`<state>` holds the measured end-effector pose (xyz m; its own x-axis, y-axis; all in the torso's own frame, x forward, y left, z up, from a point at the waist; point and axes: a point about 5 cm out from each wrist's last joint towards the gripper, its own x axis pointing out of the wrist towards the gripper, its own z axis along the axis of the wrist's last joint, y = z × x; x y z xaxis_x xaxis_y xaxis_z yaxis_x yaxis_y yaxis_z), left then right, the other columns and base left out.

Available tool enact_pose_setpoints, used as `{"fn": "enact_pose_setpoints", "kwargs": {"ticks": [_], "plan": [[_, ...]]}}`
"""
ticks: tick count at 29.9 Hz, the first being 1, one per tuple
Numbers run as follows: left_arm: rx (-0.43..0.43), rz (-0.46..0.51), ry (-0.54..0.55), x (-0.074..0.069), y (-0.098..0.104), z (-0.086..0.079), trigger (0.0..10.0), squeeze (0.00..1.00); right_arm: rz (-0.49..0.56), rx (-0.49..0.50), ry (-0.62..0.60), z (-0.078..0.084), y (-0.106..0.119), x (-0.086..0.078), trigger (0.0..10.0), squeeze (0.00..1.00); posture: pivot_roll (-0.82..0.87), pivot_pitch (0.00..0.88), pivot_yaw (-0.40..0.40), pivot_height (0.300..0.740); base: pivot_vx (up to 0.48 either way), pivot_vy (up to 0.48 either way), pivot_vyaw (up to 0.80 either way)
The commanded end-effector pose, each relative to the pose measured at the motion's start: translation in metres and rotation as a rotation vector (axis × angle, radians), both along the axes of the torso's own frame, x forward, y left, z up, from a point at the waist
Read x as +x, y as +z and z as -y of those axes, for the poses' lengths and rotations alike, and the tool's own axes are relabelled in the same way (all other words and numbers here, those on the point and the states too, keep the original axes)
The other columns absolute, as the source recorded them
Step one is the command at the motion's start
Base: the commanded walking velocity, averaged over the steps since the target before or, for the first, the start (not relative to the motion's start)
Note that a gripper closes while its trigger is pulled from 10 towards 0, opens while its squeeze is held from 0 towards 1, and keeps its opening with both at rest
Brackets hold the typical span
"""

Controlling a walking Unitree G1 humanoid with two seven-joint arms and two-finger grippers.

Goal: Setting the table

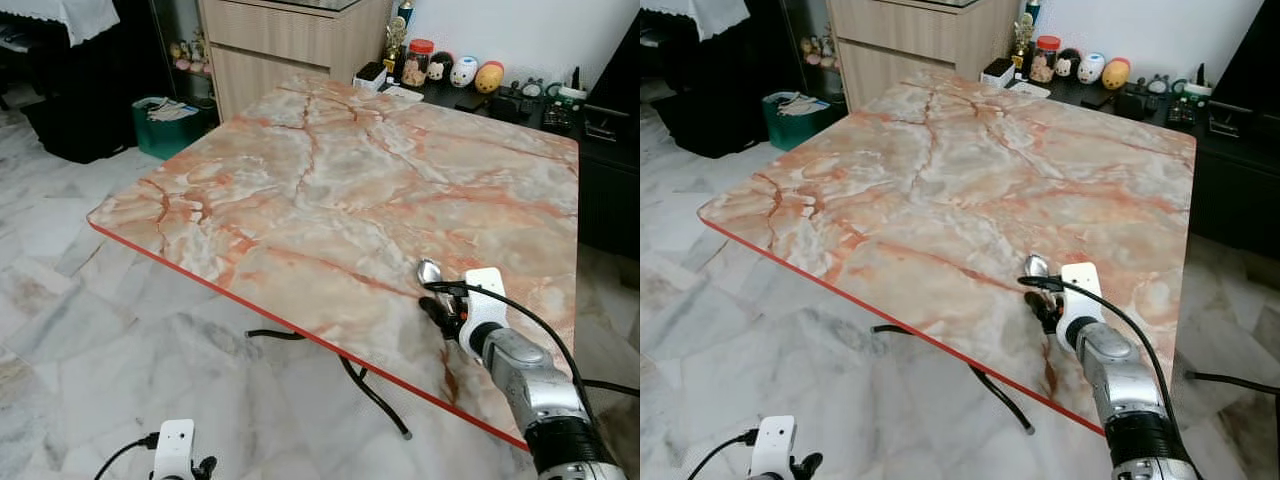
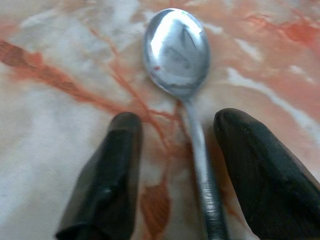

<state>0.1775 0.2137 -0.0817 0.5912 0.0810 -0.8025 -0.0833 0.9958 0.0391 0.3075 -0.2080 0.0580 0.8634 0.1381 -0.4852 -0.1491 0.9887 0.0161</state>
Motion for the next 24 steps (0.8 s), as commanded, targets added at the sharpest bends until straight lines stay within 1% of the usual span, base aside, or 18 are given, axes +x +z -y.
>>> {"fn": "enact_pose_setpoints", "kwargs": {"ticks": [1, 3, 4, 5, 6, 7, 14, 24], "plan": [[0.002, -0.031, 0.004, -0.0049, -0.0023, -0.0023, 10.0, 0.0, -0.009, 0.0, -0.005, -0.0013, -0.001, 0.0022, 1.9, 0.0, -0.07, 0.0, -0.033, 0.74, 0.0, 0.0, 0.0], [0.002, -0.031, 0.005, -0.0051, -0.0025, -0.002, 10.0, 0.0, -0.009, 0.002, -0.003, -0.0025, -0.0016, 0.0029, 1.4, 0.0, -0.07, 0.0, -0.034, 0.74, 0.0, 0.0, 0.0], [0.002, -0.031, 0.005, -0.0051, -0.0025, -0.002, 10.0, 0.0, -0.009, 0.002, -0.003, -0.0025, -0.0016, 0.0029, 1.4, 0.0, -0.07, 0.0, -0.034, 0.74, 0.0, 0.0, 0.0], [0.001, -0.031, 0.006, -0.0052, -0.0025, -0.002, 10.0, 0.0, -0.009, 0.003, 0.001, -0.0034, -0.0017, 0.003, 0.5, 0.0, -0.07, 0.0, -0.035, 0.74, 0.0, 0.0, 0.0], [0.001, -0.031, 0.005, -0.0052, -0.0025, -0.0019, 10.0, 0.0, -0.009, 0.002, 0.003, -0.0037, -0.0018, 0.003, 0.5, 0.0, -0.07, 0.0, -0.035, 0.74, 0.0, 0.0, 0.0], [0.001, -0.031, 0.006, -0.0053, -0.0026, -0.0018, 10.0, 0.0, -0.01, 0.0, 0.005, -0.004, -0.0021, 0.0028, 0.0, 0.0, -0.07, 0.0, -0.036, 0.74, 0.0, 0.0, 0.0], [0.0, -0.033, 0.009, -0.0055, -0.0028, -0.0013, 10.0, 0.0, -0.005, -0.01, 0.0, -0.0034, -0.0033, 0.0026, 0.0, 0.0, -0.07, 0.0, -0.038, 0.74, 0.0, 0.0, 0.0], [-0.001, -0.033, 0.009, -0.0053, -0.0028, -0.0011, 10.0, 0.0, -0.013, -0.009, 0.017, -0.0086, -0.0071, 0.0013, 0.0, 0.0, -0.07, 0.0, -0.04, 0.74, 0.0, 0.0, 0.0]]}}
